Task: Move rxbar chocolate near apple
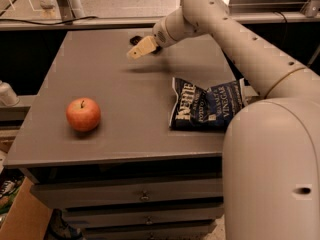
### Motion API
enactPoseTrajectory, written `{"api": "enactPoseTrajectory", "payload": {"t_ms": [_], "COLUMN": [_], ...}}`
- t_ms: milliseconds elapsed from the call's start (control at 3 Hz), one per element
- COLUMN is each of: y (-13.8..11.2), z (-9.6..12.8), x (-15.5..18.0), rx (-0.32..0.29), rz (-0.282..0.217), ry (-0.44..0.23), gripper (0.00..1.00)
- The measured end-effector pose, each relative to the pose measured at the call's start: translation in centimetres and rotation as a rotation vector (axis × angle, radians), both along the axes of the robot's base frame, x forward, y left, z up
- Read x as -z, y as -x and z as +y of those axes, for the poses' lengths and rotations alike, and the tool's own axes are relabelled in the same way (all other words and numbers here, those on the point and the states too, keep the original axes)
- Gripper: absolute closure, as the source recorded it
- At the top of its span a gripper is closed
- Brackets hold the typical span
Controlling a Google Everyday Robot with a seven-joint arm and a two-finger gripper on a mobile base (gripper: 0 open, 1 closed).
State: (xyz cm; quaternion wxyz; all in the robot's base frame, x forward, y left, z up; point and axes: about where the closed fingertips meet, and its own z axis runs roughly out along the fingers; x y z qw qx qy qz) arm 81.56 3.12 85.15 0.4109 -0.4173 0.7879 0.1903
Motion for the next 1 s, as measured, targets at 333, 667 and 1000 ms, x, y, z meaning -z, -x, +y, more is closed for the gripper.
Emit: {"api": "enactPoseTrajectory", "payload": {"t_ms": [333, 667, 1000], "y": [-2.2, -4.0, -4.8], "z": [0.4, -0.7, -1.4], "x": [1.0, 1.5, 2.3], "rx": [-0.003, 0.014, 0.023], "rz": [-0.028, -0.058, -0.057], "ry": [0.024, 0.057, 0.070], "gripper": [0.00, 0.00, 0.15]}}
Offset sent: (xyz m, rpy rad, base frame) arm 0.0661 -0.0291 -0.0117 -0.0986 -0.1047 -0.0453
